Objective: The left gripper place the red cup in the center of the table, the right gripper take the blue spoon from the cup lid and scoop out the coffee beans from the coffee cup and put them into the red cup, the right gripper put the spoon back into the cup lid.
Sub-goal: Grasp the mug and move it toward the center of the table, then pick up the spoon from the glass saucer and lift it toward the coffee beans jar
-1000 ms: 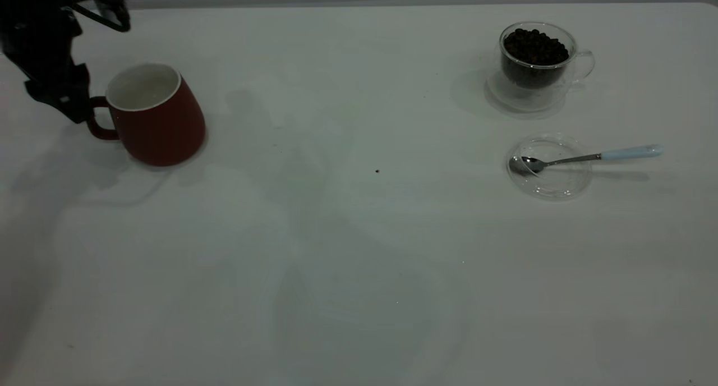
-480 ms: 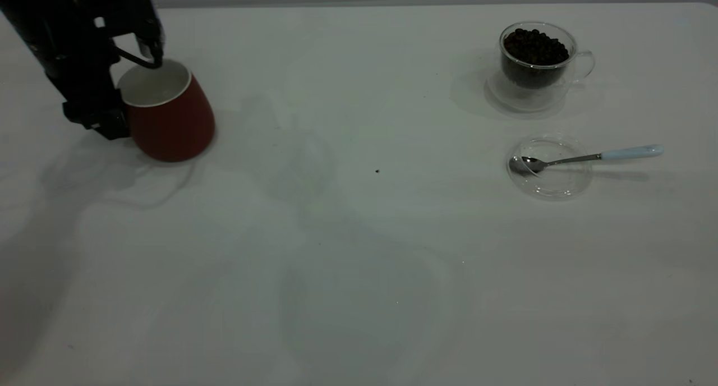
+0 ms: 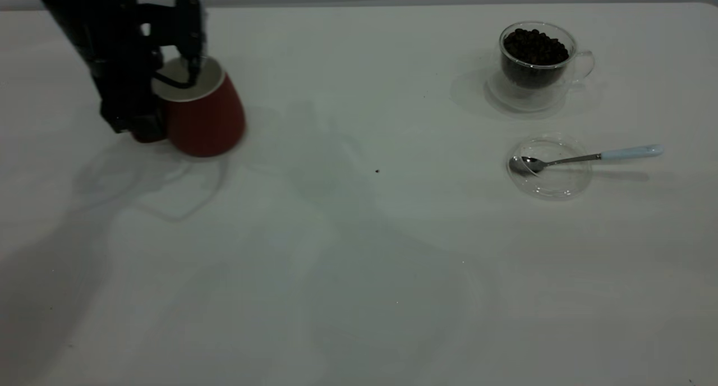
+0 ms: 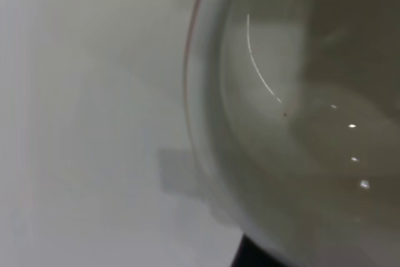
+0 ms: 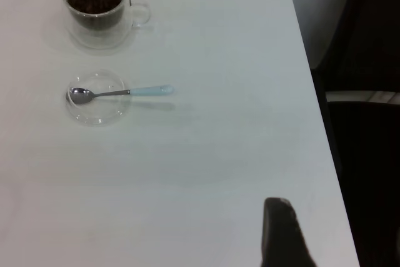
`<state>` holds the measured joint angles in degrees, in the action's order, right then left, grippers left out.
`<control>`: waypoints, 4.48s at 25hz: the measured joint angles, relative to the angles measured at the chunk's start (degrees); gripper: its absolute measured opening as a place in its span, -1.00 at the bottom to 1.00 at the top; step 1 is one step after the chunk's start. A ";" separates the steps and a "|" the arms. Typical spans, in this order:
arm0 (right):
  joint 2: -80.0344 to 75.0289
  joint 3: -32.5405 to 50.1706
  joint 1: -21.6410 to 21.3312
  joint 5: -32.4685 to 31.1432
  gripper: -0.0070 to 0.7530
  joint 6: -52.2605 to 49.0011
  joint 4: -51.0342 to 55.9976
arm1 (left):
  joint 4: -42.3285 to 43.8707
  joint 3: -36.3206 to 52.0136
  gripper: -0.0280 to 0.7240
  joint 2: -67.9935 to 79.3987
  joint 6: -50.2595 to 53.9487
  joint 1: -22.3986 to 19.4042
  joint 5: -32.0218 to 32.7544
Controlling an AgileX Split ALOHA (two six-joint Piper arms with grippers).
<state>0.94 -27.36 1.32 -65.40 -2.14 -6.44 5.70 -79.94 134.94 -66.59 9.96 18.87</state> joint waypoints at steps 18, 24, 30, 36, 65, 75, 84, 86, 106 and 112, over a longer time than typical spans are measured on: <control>0.00 0.00 0.00 0.00 0.24 0.00 0.00 | -4.67 0.00 0.66 0.13 0.16 9.36 -5.69; 0.00 0.00 0.00 0.00 0.24 0.00 0.00 | -9.15 -2.40 0.66 1.25 0.16 10.30 -5.14; 0.00 0.00 0.00 0.00 0.24 0.00 0.00 | -11.71 -7.10 0.66 2.64 -0.07 11.24 -1.86; 0.00 0.00 0.00 0.00 0.24 0.00 0.00 | -11.80 -7.42 0.66 3.08 -0.34 13.05 -2.13; 0.00 0.00 0.00 0.00 0.24 0.00 0.00 | -11.81 -7.42 0.65 -27.50 15.76 10.07 17.93; 0.00 0.00 0.00 0.00 0.24 0.00 0.00 | -10.77 -7.42 0.64 -58.59 30.05 10.07 32.69; 0.00 0.00 0.00 0.00 0.24 0.00 0.00 | -8.87 -5.78 0.64 -69.60 40.40 10.07 47.92; 0.00 0.00 0.00 0.00 0.24 0.00 -0.05 | -8.87 -3.82 0.64 -71.91 42.44 10.07 47.92; 0.00 0.00 0.00 0.00 0.24 0.00 -0.05 | -14.39 44.78 0.64 -99.10 61.23 10.07 47.82; 0.00 0.00 0.00 0.00 0.24 0.00 -0.05 | -14.27 52.10 0.64 -108.97 61.60 10.07 45.45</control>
<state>0.94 -27.36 1.32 -65.40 -2.14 -6.50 -8.58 -27.84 25.96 -4.99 20.04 64.32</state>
